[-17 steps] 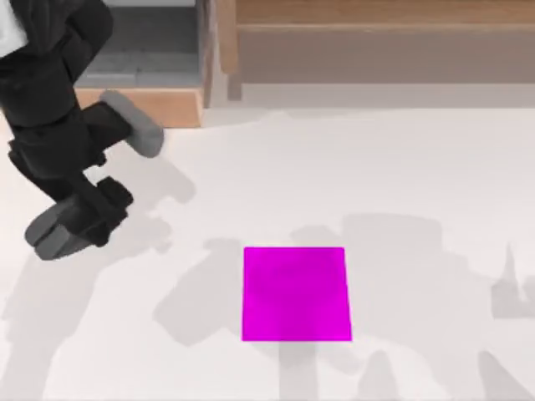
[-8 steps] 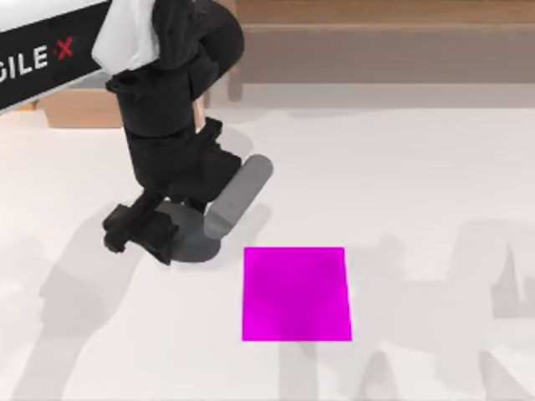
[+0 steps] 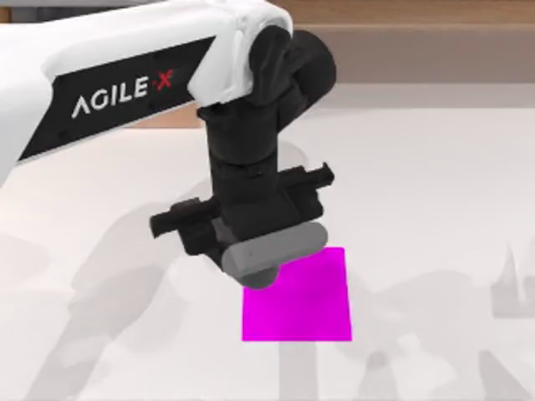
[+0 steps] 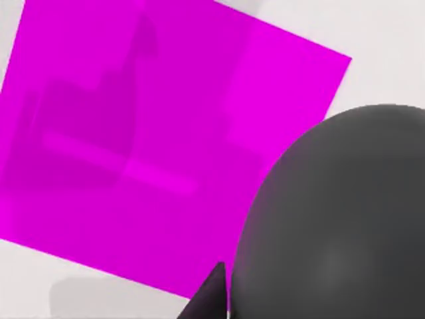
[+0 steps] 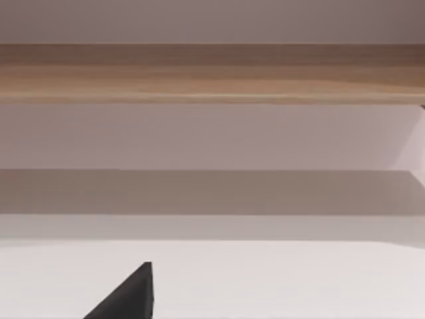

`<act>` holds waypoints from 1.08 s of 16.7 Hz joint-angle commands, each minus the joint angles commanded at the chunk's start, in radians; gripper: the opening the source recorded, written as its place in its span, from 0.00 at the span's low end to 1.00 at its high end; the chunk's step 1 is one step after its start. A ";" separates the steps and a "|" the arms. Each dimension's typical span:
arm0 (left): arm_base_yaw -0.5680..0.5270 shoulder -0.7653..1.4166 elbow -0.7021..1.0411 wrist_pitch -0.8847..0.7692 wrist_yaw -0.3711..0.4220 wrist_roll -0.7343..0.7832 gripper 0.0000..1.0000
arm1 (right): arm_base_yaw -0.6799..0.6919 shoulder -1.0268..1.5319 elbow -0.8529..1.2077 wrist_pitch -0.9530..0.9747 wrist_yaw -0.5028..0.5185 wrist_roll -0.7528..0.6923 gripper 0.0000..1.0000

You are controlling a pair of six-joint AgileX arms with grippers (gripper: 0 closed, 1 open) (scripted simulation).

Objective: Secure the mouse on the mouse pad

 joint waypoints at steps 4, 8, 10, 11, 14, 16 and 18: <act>-0.051 0.042 0.024 0.050 -0.014 0.167 0.00 | 0.000 0.000 0.000 0.000 0.000 0.000 1.00; -0.080 0.070 0.038 0.091 -0.026 0.259 0.00 | 0.000 0.000 0.000 0.000 0.000 0.000 1.00; -0.088 0.080 0.043 0.105 -0.031 0.282 0.00 | 0.000 0.000 0.000 0.000 0.000 0.000 1.00; -0.091 0.084 0.044 0.109 -0.032 0.289 0.00 | 0.000 0.000 0.000 0.000 0.000 0.000 1.00; -0.093 0.088 0.046 0.112 -0.033 0.295 0.00 | 0.000 0.000 0.000 0.000 0.000 0.000 1.00; -0.093 0.088 0.046 0.112 -0.033 0.295 0.00 | 0.000 0.000 0.000 0.000 0.000 0.000 1.00; -0.088 0.084 0.044 0.111 -0.032 0.296 0.00 | 0.000 0.000 0.000 0.000 0.000 0.000 1.00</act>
